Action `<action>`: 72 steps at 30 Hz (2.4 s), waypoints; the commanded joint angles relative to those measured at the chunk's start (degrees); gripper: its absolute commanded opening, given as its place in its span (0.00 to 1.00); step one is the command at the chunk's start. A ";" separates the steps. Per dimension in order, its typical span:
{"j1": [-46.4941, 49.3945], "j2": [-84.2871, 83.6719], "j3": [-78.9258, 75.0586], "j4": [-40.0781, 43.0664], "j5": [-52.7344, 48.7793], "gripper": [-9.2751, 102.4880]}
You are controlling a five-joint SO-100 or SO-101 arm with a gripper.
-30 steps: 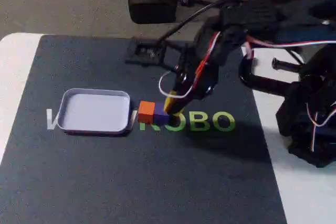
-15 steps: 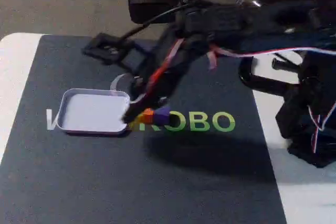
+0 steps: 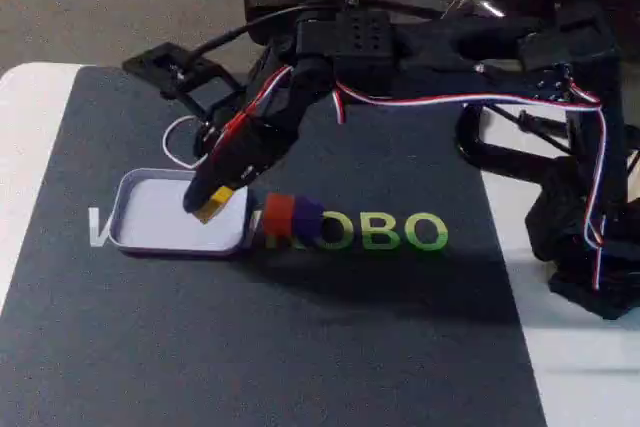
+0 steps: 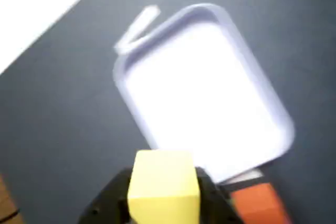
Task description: Move blocks one by one until all three blocks are in the tray.
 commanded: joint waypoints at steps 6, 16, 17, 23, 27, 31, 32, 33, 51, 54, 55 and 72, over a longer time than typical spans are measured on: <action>0.09 0.18 -2.81 0.44 -0.53 0.14; 0.35 0.00 -2.46 1.58 -2.20 0.33; 0.44 0.18 -2.46 2.20 -2.72 0.32; 2.72 5.54 -1.14 13.71 -11.34 0.23; 3.96 13.01 3.60 18.72 -17.84 0.22; 5.71 21.18 10.37 18.72 -23.03 0.22; 5.89 22.94 12.39 18.72 -24.61 0.22; 5.98 24.35 14.33 18.72 -25.84 0.22; 8.17 27.07 25.58 17.05 -36.65 0.26; 8.09 27.33 27.77 14.94 -37.18 0.28; 8.09 27.60 28.30 14.41 -37.18 0.28; 8.79 26.46 32.08 9.05 -37.71 0.28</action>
